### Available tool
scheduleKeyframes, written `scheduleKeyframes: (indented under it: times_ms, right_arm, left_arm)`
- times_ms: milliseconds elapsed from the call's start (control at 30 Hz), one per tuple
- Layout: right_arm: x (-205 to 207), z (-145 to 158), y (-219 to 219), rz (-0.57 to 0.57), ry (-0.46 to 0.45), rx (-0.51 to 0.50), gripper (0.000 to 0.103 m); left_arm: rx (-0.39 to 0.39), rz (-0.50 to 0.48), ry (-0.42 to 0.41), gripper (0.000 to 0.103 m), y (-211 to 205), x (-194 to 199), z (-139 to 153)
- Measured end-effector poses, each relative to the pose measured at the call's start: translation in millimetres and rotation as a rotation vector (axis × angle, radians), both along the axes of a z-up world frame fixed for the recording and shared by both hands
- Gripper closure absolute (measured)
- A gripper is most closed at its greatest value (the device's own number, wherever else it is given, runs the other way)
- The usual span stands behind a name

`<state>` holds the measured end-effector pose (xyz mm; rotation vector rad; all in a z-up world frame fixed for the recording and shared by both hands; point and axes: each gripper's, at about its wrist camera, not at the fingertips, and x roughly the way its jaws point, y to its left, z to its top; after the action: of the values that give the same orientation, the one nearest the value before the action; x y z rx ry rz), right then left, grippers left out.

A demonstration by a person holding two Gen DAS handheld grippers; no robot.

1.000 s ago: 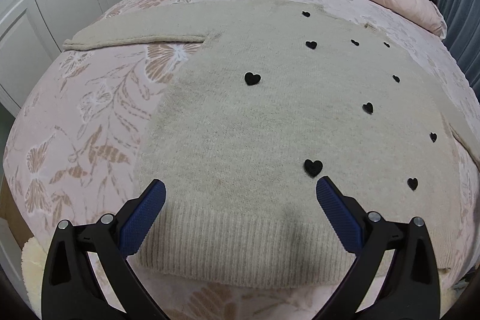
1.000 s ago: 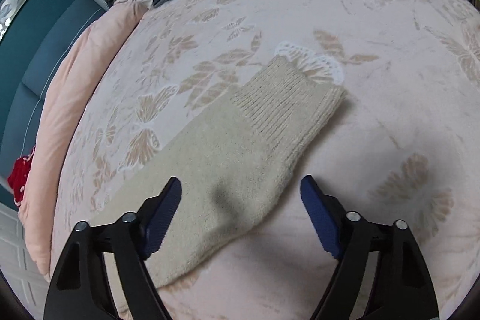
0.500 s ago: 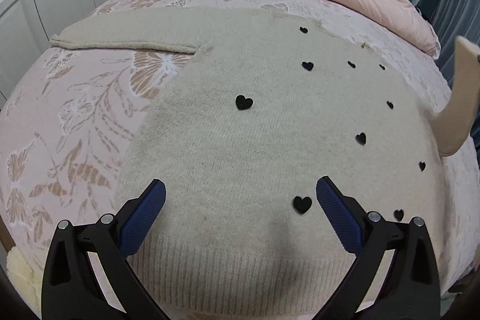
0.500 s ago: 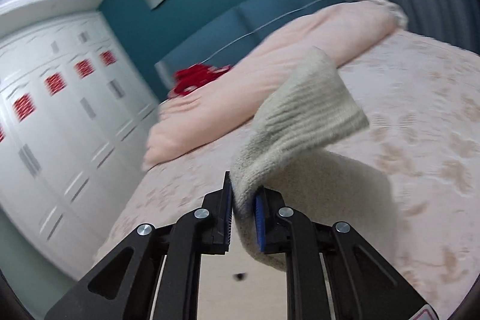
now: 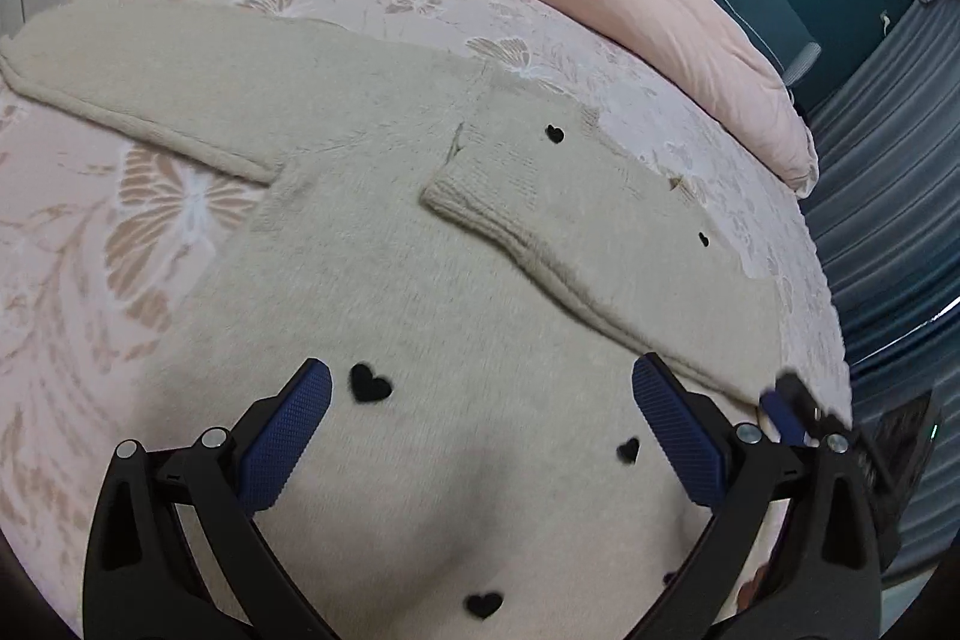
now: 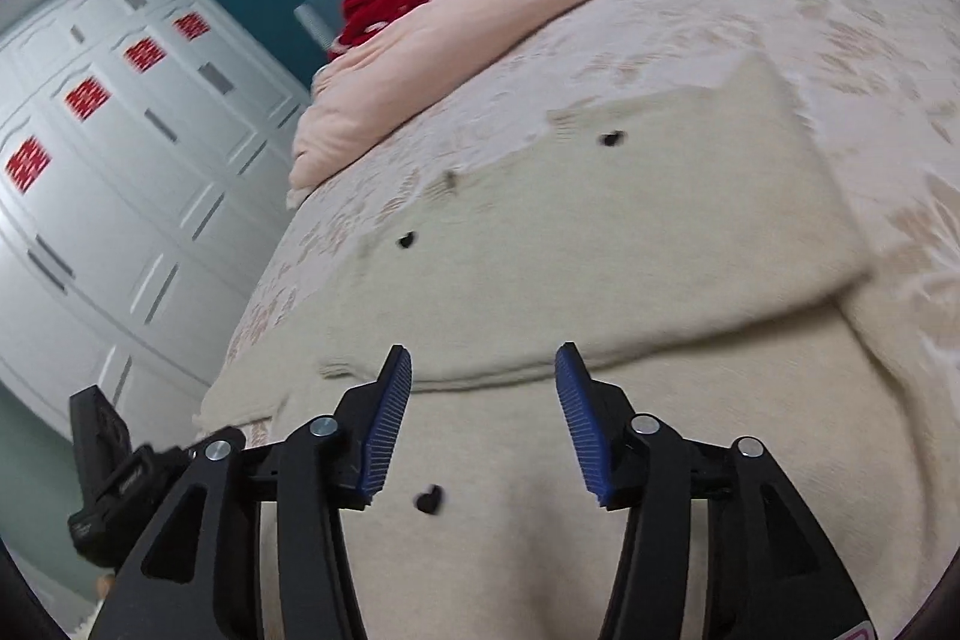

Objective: Fold small clothes
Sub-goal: 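Carry the sleeve across the sweater body and release it with the right gripper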

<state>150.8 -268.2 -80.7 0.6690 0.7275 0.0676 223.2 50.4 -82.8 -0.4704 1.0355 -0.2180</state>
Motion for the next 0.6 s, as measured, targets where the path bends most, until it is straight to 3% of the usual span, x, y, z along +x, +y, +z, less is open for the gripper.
scheduleKeyframes:
  times_ms: [100, 167, 267, 300, 333, 367, 400, 433, 467, 533, 600]
  right_arm:
    - [-13.0, -16.4, -39.3, -0.076, 0.068, 0.046, 0.049]
    - [-11.0, -25.8, -54.9, -0.107, 0.098, 0.056, 0.045]
    - [-0.3, -34.1, -70.0, -0.173, 0.097, 0.08, 0.037]
    - [4.5, -36.2, -74.6, -0.196, 0.093, 0.092, 0.037]
    - [10.1, -38.0, -78.1, -0.21, 0.081, 0.107, 0.037]
    - [16.8, -39.1, -81.8, -0.225, 0.072, 0.118, 0.041]
    - [24.5, -37.8, -82.5, -0.232, 0.063, 0.123, 0.05]
    - [29.9, -35.1, -85.3, -0.233, 0.051, 0.132, 0.084]
    - [32.2, -29.3, -86.9, -0.231, 0.03, 0.146, 0.094]
    - [23.0, -4.6, -90.8, -0.24, -0.103, 0.168, 0.094]
    - [13.2, 13.4, -90.0, -0.245, -0.178, 0.087, 0.094]
  left_arm:
    - [-0.138, 0.084, 0.102, 0.005, -2.9, 39.7, -26.5]
    - [-0.204, 0.139, 0.109, 0.005, -5.9, 55.7, -37.3]
    - [-0.155, 0.208, 0.059, 0.008, -13.5, 72.6, -40.5]
    - [-0.148, 0.217, 0.059, 0.02, -17.5, 77.8, -41.0]
    - [-0.146, 0.207, 0.06, 0.044, -21.4, 84.3, -40.4]
    - [-0.146, 0.183, 0.058, 0.059, -26.1, 91.5, -38.9]
    - [-0.165, 0.141, 0.051, 0.084, -31.5, 99.9, -37.3]
    - [-0.188, 0.11, 0.034, 0.091, -36.3, 106.2, -32.1]
    - [-0.195, 0.101, -0.006, 0.093, -35.3, 110.4, -22.5]
    - [-0.186, 0.09, -0.135, 0.094, -37.2, 109.8, 7.7]
    - [-0.177, 0.094, -0.22, 0.093, -33.5, 105.4, 24.6]
